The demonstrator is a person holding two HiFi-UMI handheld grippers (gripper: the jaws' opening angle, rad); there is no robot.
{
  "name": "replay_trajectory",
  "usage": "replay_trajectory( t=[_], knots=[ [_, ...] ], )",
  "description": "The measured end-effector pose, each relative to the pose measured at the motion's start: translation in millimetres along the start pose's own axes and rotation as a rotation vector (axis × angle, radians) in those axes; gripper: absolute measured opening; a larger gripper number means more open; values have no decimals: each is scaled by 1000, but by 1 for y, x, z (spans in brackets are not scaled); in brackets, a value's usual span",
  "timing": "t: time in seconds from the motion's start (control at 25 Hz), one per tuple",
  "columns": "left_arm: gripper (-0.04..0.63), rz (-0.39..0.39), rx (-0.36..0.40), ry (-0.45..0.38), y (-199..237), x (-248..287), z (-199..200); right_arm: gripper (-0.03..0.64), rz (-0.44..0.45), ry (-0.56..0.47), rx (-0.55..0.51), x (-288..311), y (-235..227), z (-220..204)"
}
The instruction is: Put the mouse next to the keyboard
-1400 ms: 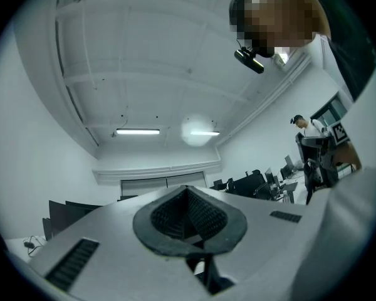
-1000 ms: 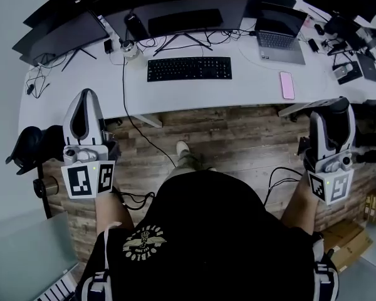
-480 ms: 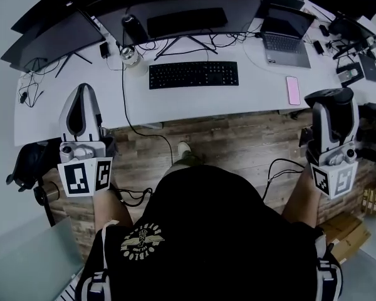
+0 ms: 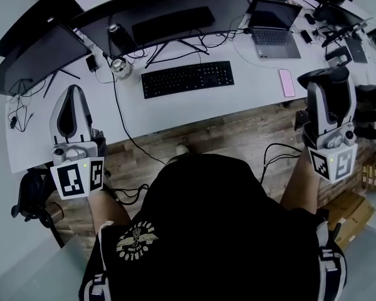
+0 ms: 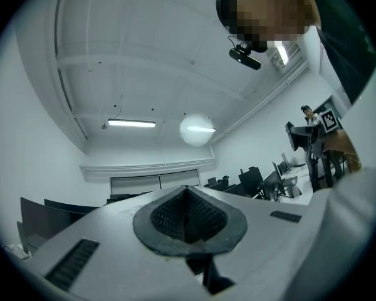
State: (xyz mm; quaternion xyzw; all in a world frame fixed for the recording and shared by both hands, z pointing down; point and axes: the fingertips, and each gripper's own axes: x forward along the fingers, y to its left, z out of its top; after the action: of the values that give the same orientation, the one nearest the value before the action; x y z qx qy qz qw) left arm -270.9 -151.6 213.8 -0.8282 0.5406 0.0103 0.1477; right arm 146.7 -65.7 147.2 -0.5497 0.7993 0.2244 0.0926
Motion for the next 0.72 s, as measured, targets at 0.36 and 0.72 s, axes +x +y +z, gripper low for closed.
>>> replay_trajectory(
  t=[0.36, 0.72],
  knots=[
    [2, -13, -30, 16, 25, 22, -24, 288, -14, 31, -16, 28, 6, -13],
    [2, -2, -32, 27, 21, 52, -33, 288, -3, 40, -7, 50, -16, -36]
  ],
)
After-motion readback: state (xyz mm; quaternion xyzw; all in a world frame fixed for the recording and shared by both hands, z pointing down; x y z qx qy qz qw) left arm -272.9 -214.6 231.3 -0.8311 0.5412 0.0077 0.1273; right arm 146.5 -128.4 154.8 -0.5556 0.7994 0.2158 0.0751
